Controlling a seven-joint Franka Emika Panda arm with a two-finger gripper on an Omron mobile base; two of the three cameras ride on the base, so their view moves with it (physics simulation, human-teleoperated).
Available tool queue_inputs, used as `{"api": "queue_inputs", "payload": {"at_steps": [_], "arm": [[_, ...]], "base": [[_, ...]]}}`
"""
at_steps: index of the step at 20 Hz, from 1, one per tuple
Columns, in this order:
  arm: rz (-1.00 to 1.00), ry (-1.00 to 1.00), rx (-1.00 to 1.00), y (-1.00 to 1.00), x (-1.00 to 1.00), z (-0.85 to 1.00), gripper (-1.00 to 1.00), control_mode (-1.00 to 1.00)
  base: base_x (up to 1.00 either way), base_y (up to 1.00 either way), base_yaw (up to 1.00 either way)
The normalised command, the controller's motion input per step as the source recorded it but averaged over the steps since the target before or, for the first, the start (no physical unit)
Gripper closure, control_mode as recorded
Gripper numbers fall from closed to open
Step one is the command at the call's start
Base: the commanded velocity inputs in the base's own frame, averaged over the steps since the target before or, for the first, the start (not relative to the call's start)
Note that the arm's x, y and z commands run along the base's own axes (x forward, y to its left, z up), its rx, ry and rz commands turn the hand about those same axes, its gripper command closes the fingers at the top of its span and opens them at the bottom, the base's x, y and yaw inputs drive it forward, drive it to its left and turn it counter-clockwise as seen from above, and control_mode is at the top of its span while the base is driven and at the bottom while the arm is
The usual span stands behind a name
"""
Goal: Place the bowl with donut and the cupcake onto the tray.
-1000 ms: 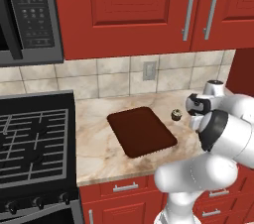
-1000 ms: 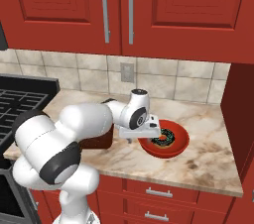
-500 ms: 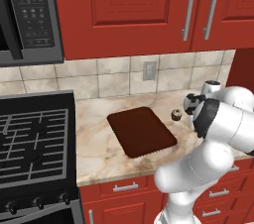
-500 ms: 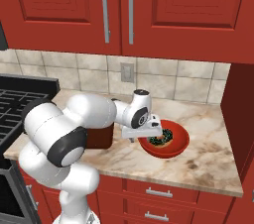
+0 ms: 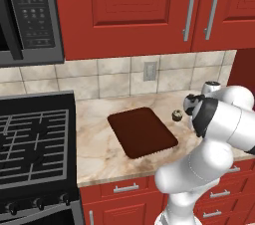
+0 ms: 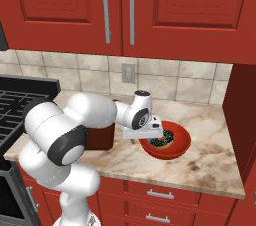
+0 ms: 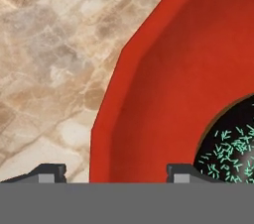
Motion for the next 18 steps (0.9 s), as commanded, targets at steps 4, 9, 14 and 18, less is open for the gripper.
{"api": "queue_inputs", "payload": {"at_steps": [4, 9, 14, 18], "arm": [[0.0, 0.0, 0.0, 0.0, 0.0, -0.03, 1.0, -1.0], [0.0, 0.0, 0.0, 0.0, 0.0, 0.0, 1.0, -1.0], [0.0, -0.03, -0.04, 0.01, 0.0, 0.0, 1.0, -1.0], [0.01, -0.08, -0.11, 0.01, 0.0, 0.0, 1.0, -1.0]], "base": [[0.0, 0.0, 0.0], [0.0, 0.0, 0.0], [0.0, 0.0, 0.0], [0.0, 0.0, 0.0]]}}
